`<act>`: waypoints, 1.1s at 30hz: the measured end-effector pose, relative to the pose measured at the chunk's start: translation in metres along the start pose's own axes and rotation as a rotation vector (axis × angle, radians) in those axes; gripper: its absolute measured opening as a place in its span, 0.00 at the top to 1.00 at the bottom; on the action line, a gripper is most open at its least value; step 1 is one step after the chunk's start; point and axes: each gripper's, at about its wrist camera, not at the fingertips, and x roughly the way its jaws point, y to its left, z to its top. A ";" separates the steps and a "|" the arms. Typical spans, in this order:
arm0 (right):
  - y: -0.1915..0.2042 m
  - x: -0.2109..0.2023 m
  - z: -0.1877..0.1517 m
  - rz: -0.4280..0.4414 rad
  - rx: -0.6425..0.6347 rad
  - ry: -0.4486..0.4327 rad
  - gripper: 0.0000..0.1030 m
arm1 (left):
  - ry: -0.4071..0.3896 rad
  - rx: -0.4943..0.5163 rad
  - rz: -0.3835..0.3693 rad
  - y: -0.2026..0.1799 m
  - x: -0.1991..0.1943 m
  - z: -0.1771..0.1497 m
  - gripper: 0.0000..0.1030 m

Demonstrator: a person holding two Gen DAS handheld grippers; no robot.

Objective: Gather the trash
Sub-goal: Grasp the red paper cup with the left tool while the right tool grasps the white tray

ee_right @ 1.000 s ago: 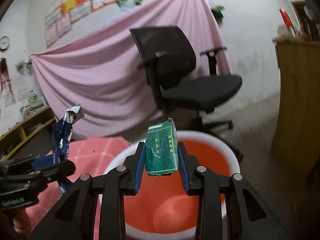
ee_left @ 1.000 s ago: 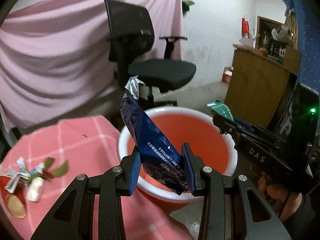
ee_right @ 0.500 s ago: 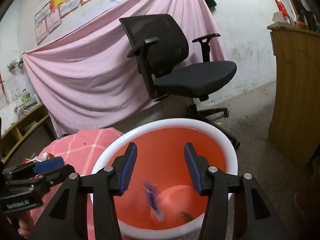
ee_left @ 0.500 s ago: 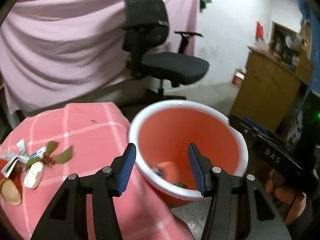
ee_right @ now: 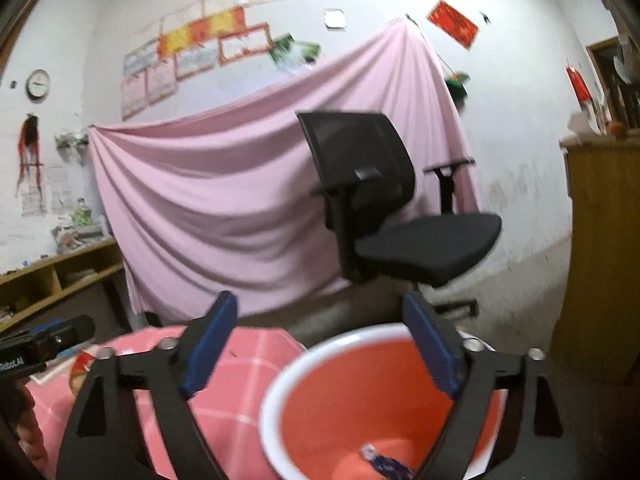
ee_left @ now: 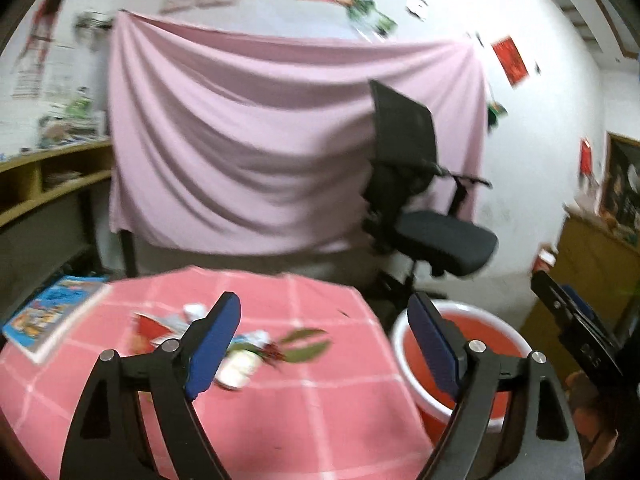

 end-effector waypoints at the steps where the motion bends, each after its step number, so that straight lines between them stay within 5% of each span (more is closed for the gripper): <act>1: 0.008 -0.001 0.001 0.008 -0.008 -0.025 0.06 | -0.016 -0.006 0.016 0.007 -0.006 -0.001 0.17; 2: 0.015 -0.003 0.002 0.016 -0.015 -0.043 0.01 | -0.032 -0.011 0.039 0.015 -0.011 0.000 0.03; 3: 0.022 -0.004 0.002 0.026 -0.022 -0.064 0.00 | -0.048 -0.016 0.062 0.021 -0.015 -0.002 0.01; 17: 0.108 0.005 -0.005 0.192 -0.164 -0.122 0.00 | -0.170 -0.076 0.216 0.113 -0.058 -0.047 0.01; 33: 0.157 0.042 -0.040 0.242 -0.276 0.077 0.00 | 0.115 -0.136 0.149 0.150 -0.024 -0.066 0.02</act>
